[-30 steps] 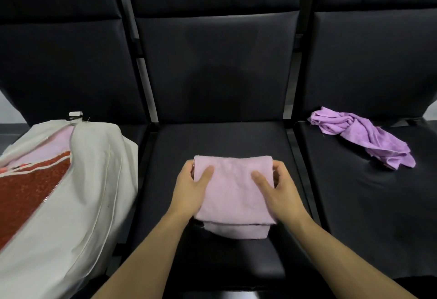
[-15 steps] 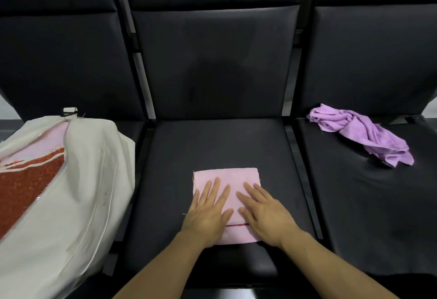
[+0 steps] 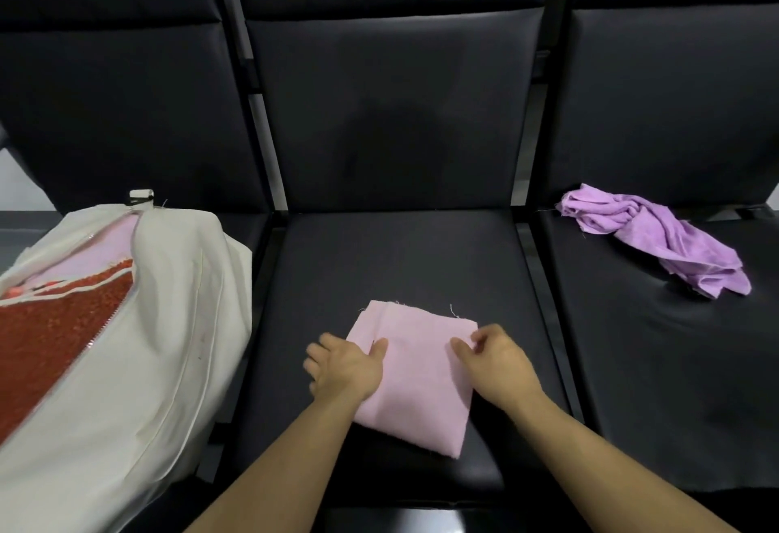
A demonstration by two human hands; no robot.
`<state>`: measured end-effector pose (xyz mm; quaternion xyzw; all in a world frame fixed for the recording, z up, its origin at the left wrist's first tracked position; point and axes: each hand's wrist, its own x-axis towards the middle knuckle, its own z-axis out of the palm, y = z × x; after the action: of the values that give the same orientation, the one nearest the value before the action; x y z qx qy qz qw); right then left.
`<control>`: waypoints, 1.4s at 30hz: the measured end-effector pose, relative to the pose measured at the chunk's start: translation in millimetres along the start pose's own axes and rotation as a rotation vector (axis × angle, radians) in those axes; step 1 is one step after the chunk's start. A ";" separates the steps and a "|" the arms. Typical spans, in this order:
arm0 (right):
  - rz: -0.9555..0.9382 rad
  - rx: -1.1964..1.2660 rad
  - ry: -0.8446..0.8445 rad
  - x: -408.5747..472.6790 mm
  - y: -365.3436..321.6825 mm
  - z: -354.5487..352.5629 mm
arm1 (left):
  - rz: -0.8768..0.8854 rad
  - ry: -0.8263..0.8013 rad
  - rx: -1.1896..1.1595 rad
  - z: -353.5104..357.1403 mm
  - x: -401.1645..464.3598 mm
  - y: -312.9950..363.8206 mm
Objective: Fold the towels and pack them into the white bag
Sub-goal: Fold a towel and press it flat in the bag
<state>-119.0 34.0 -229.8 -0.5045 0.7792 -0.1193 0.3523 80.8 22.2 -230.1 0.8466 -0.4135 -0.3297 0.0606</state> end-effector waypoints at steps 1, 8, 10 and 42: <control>0.071 0.085 -0.050 2.1 1.1 1.6 | 0.006 -0.042 0.001 1.9 1.3 -1.1; 0.190 0.284 -0.202 -7.0 5.8 7.4 | 0.169 -0.173 0.084 11.9 10.2 -5.0; 0.110 0.225 -0.155 -9.2 9.0 12.5 | 0.194 -0.190 0.082 13.4 12.0 -6.3; -0.647 -0.078 -0.220 -131.7 -340.3 123.2 | 0.000 0.043 -0.610 -340.9 21.7 -215.8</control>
<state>234.3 12.2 -78.3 -0.7485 0.5402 -0.1397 0.3585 440.2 88.7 -57.8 0.7961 -0.2942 -0.4205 0.3207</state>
